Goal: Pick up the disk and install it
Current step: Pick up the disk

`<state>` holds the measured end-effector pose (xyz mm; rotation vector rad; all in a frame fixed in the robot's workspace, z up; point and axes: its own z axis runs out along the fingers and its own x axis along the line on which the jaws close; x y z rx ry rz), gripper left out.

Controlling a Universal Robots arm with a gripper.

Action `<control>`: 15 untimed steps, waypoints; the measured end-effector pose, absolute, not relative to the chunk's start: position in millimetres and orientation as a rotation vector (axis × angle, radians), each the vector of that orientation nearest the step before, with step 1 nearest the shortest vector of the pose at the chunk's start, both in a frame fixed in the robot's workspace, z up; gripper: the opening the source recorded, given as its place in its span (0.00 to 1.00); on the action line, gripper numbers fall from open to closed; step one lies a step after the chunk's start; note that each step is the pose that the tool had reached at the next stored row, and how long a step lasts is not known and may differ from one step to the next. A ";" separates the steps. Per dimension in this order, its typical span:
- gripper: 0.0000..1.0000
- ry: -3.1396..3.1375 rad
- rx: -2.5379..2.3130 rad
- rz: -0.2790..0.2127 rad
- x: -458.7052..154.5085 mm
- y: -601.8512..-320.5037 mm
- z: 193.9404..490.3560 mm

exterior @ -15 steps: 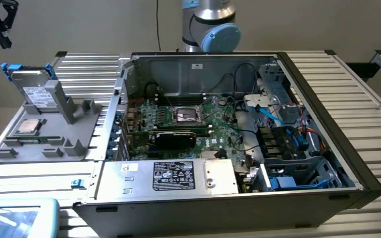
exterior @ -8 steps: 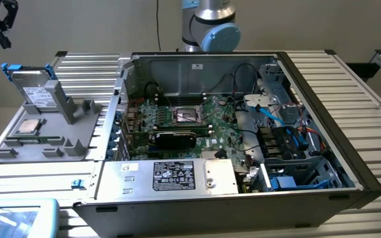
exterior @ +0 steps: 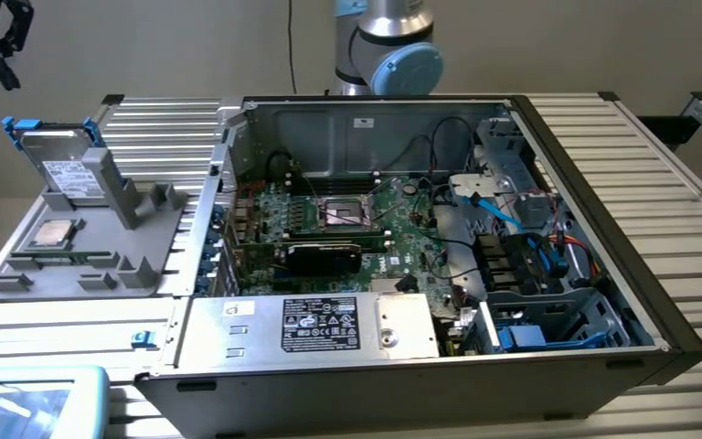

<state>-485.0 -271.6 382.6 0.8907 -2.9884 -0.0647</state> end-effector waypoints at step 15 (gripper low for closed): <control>0.11 -2.840 1.288 -0.057 -485.0 -271.5 382.5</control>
